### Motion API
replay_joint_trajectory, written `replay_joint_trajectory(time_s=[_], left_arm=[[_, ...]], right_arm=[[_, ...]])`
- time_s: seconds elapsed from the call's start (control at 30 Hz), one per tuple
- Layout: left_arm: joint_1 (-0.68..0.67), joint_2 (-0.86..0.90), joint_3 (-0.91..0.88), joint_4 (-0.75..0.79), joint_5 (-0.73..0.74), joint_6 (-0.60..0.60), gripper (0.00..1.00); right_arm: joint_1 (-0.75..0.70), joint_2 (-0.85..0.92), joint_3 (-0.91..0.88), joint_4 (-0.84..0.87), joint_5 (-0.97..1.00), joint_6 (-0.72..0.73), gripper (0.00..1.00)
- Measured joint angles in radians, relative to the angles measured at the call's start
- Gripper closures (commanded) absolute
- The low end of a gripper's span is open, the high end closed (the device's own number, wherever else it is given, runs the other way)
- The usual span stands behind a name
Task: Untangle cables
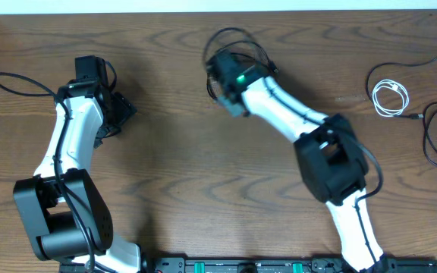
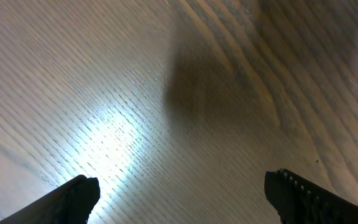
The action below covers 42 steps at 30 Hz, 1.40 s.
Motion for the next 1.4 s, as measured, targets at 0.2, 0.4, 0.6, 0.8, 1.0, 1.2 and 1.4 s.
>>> replay_joint_trajectory(time_s=[0.2,0.4,0.6,0.8,1.0,1.2,1.4], left_arm=[[0.000,0.000,0.000,0.000,0.000,0.000,0.08],[0.000,0.000,0.000,0.000,0.000,0.000,0.08],[0.000,0.000,0.000,0.000,0.000,0.000,0.08],[0.000,0.000,0.000,0.000,0.000,0.000,0.08],[0.000,0.000,0.000,0.001,0.000,0.000,0.08],[0.000,0.000,0.000,0.001,0.000,0.000,0.08],[0.000,0.000,0.000,0.001,0.000,0.000,0.08]], right_arm=[[-0.180,0.000,0.000,-0.089,0.018,0.023,0.99],[-0.344,0.000,0.000,-0.113,-0.119,0.047,0.99],[-0.396,0.000,0.000,-0.038,-0.313,0.076,0.93],[-0.352,0.000,0.001,0.129,-0.610,0.058,0.66],[-0.228,0.000,0.001,0.174,-0.659,-0.014,0.37],[-0.095,0.000,0.001,0.141,-0.559,-0.173,0.40],[-0.023,0.007,0.001,0.100,-0.508,-0.325,0.41]])
